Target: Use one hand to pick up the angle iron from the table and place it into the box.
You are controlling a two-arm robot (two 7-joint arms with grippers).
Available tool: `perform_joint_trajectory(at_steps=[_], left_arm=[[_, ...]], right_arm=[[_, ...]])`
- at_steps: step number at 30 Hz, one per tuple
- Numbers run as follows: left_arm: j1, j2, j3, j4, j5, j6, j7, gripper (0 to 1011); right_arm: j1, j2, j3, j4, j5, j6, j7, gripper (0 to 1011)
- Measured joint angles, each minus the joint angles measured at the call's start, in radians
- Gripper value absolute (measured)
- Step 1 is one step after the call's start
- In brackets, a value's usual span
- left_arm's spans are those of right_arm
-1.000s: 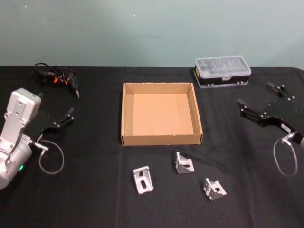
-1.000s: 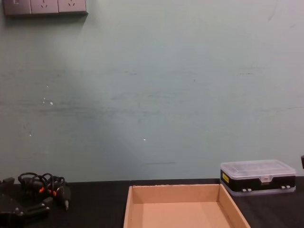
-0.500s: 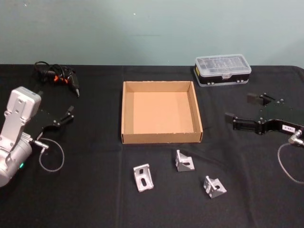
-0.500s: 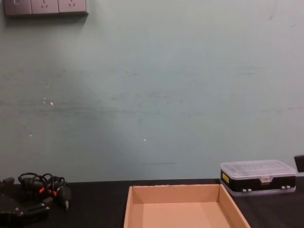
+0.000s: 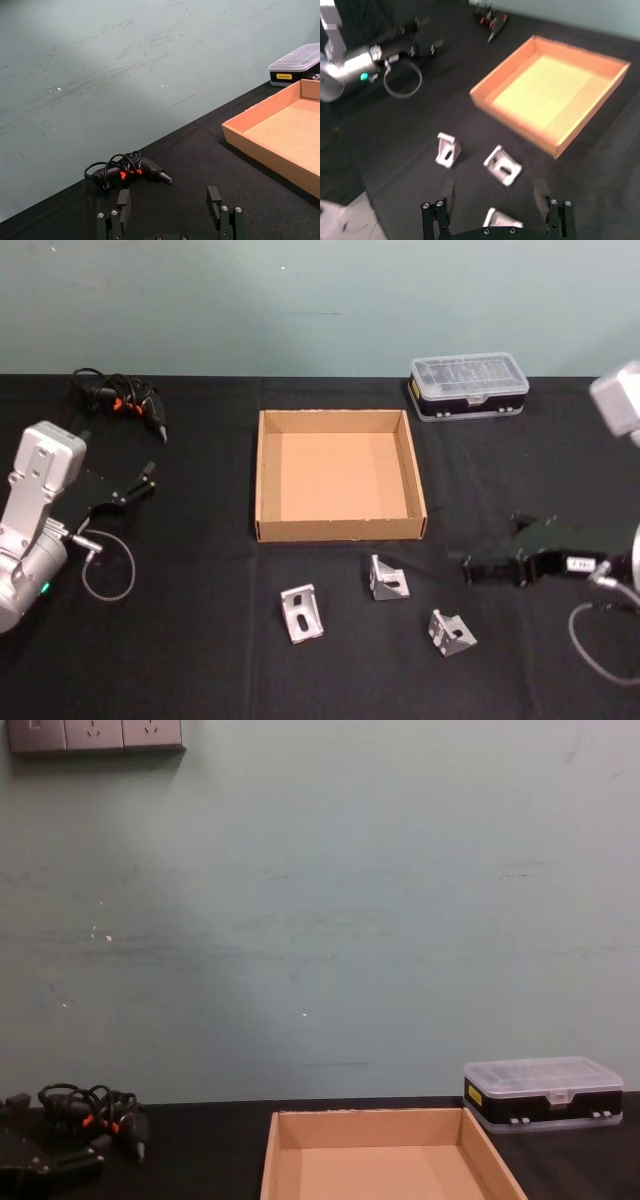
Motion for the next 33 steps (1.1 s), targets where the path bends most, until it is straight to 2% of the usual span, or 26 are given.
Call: perform_joint_trajectory(at_steps=[6, 14, 33], left_arm=[[0.0, 0.0, 0.0, 0.0, 0.0, 0.0, 0.0, 1000], [0.0, 0.0, 0.0, 0.0, 0.0, 0.0, 0.0, 1000], [0.0, 0.0, 0.0, 0.0, 0.0, 0.0, 0.0, 1000]], right_arm=[[0.028, 0.004, -0.073, 0.011, -0.008, 0.055, -0.001, 1004], [0.076, 0.009, -0.153, 0.034, -0.034, 0.103, -0.004, 1004], [0.127, -0.004, -0.254, 0.084, -0.046, 0.114, -0.027, 1004]])
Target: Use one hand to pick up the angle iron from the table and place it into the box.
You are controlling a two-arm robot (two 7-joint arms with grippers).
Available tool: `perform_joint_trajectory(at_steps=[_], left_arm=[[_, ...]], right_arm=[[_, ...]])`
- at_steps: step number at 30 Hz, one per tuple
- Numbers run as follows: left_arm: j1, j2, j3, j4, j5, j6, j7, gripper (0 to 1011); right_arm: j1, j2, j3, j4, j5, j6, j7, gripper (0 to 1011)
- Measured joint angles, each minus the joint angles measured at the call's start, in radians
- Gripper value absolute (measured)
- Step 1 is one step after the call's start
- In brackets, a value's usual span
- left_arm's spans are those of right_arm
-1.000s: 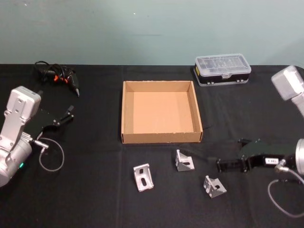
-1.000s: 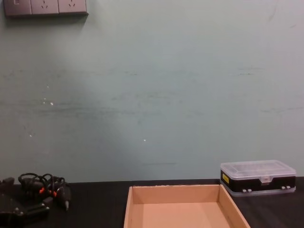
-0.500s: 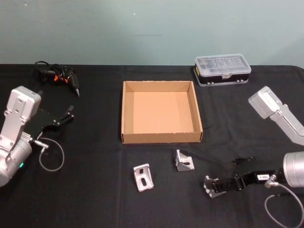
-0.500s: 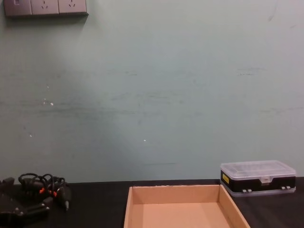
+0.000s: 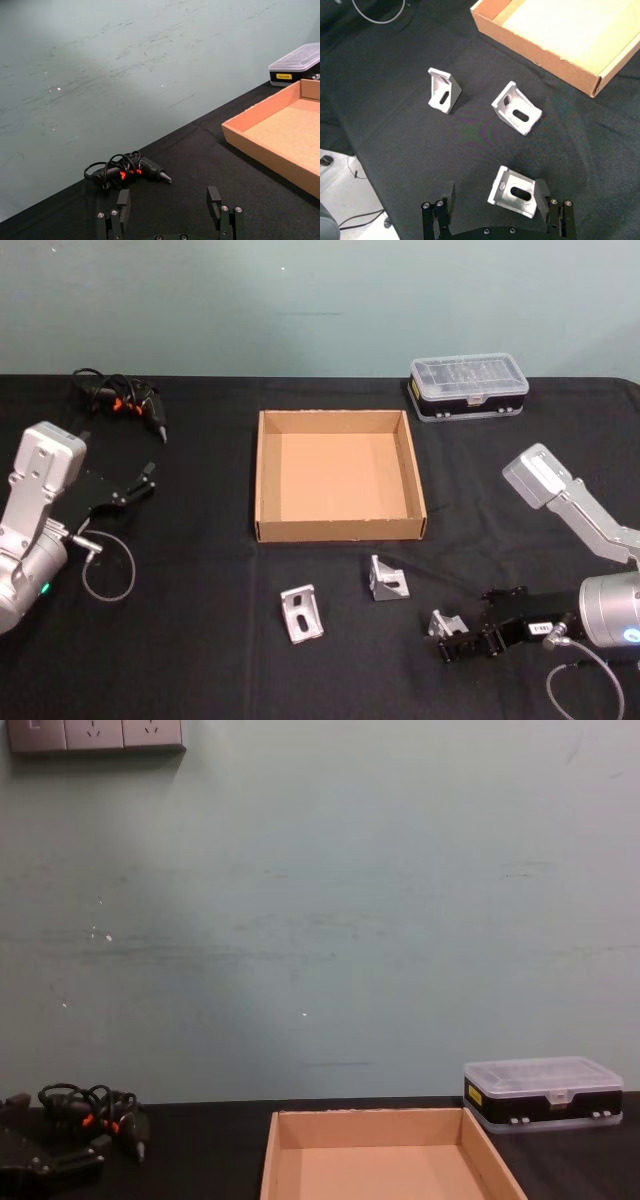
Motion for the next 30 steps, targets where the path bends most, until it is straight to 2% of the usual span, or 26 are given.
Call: perform_joint_trajectory(at_steps=[14, 20, 25, 29, 30], left_arm=[[0.0, 0.0, 0.0, 0.0, 0.0, 0.0, 0.0, 1000], [0.0, 0.0, 0.0, 0.0, 0.0, 0.0, 0.0, 1000], [0.0, 0.0, 0.0, 0.0, 0.0, 0.0, 0.0, 1000], [0.0, 0.0, 0.0, 0.0, 0.0, 0.0, 0.0, 1000], [0.0, 0.0, 0.0, 0.0, 0.0, 0.0, 0.0, 1000]], right_arm=[[0.057, -0.022, -0.079, 0.051, -0.022, -0.019, 0.001, 1004], [0.073, -0.026, -0.099, 0.058, -0.03, -0.019, 0.003, 1002], [0.077, -0.026, -0.105, 0.059, -0.031, -0.024, 0.003, 909], [0.074, -0.022, -0.105, 0.052, -0.029, -0.031, 0.001, 765], [0.073, -0.02, -0.105, 0.051, -0.028, -0.032, 0.001, 765]])
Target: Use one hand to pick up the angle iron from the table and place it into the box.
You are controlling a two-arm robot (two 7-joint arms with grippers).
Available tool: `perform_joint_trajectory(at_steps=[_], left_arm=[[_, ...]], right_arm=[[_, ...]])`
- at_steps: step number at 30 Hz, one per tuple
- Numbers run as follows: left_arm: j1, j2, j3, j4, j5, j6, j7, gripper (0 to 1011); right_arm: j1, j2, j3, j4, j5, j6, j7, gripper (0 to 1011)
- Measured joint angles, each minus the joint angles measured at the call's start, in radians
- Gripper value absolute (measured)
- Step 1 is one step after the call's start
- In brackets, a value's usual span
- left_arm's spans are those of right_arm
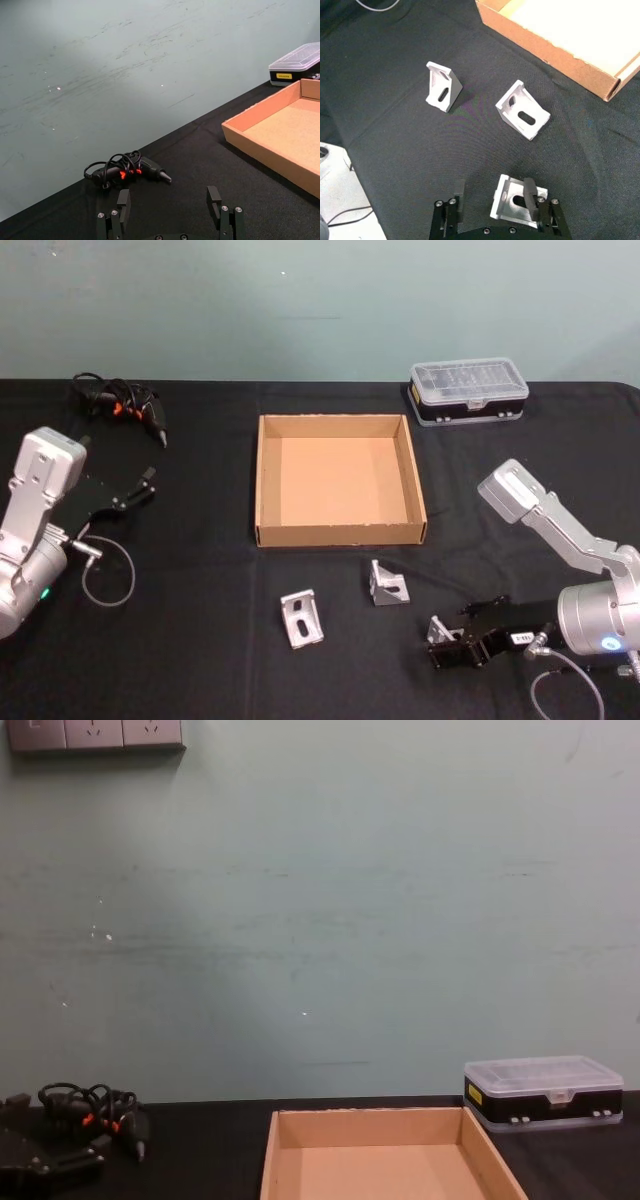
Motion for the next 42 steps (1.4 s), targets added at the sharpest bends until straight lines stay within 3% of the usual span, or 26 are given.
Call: perform_joint_trajectory(at_steps=[21, 32, 42], left_arm=[[0.0, 0.0, 0.0, 0.0, 0.0, 0.0, 0.0, 1000], [0.0, 0.0, 0.0, 0.0, 0.0, 0.0, 0.0, 1000], [0.0, 0.0, 0.0, 0.0, 0.0, 0.0, 0.0, 1000]], right_arm=[[0.004, 0.016, -0.011, -0.01, -0.007, -0.015, 0.003, 96], [0.002, 0.026, -0.008, -0.028, -0.028, -0.027, 0.002, 72], [-0.005, 0.016, 0.054, -0.072, -0.05, -0.091, -0.045, 72]])
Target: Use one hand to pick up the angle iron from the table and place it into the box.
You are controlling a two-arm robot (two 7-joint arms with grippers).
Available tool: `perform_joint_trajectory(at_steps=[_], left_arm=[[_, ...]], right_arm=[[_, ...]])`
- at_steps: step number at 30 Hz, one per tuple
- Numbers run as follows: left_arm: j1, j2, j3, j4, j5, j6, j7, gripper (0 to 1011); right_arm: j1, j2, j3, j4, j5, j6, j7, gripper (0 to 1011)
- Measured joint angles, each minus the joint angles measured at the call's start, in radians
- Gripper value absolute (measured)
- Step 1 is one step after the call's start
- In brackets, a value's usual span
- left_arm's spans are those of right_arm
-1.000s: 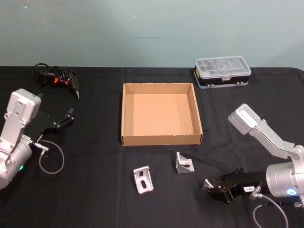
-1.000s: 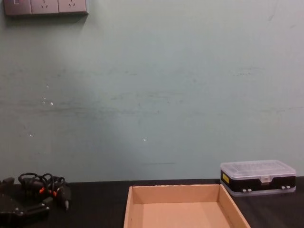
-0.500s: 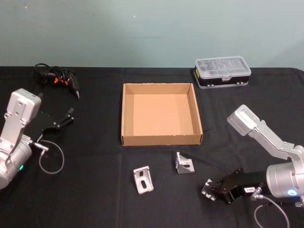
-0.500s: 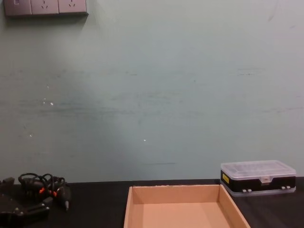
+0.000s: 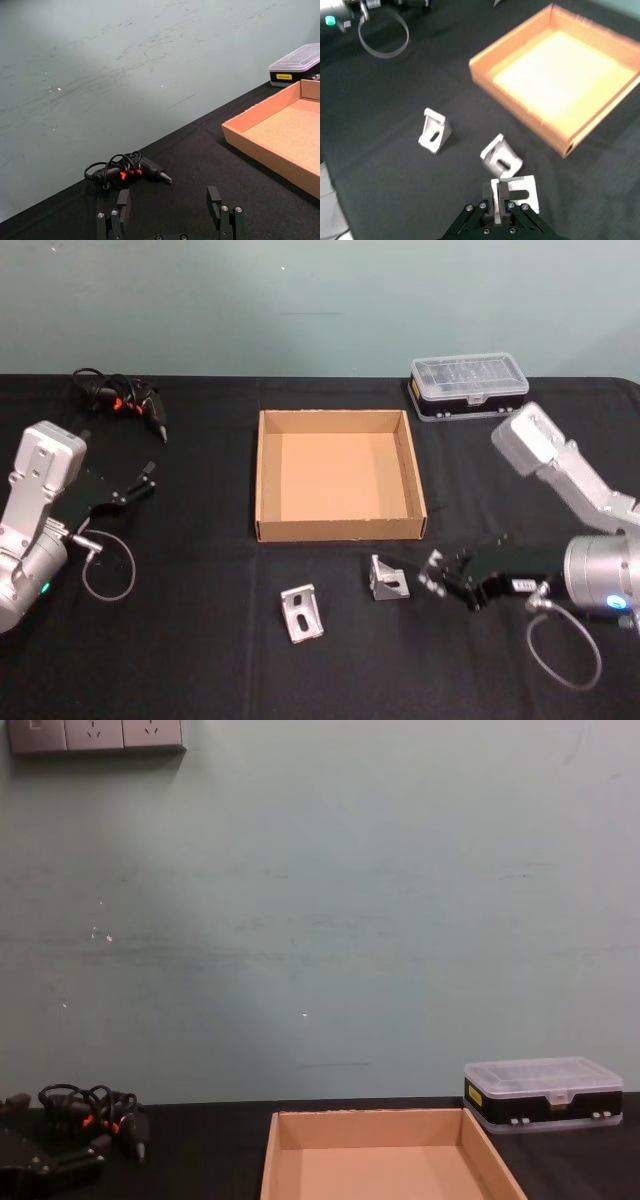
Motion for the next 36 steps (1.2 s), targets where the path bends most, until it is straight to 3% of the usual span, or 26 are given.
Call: perform_joint_trajectory(at_steps=[7, 11, 16, 22, 36], left_arm=[[0.0, 0.0, 0.0, 0.0, 0.0, 0.0, 0.0, 1000], [0.0, 0.0, 0.0, 0.0, 0.0, 0.0, 0.0, 1000], [0.0, 0.0, 0.0, 0.0, 0.0, 0.0, 0.0, 1000], [0.0, 0.0, 0.0, 0.0, 0.0, 0.0, 0.0, 1000], [0.0, 0.0, 0.0, 0.0, 0.0, 0.0, 0.0, 1000]], right_arm=[[0.043, -0.046, 0.029, 0.006, -0.03, -0.03, -0.019, 72], [0.09, -0.099, 0.026, 0.048, -0.065, -0.053, -0.019, 72], [0.14, -0.159, 0.007, 0.112, -0.101, -0.073, -0.003, 72], [0.213, -0.237, -0.042, 0.218, -0.158, -0.088, 0.04, 72], [0.29, -0.336, -0.094, 0.364, -0.226, -0.103, 0.117, 72]])
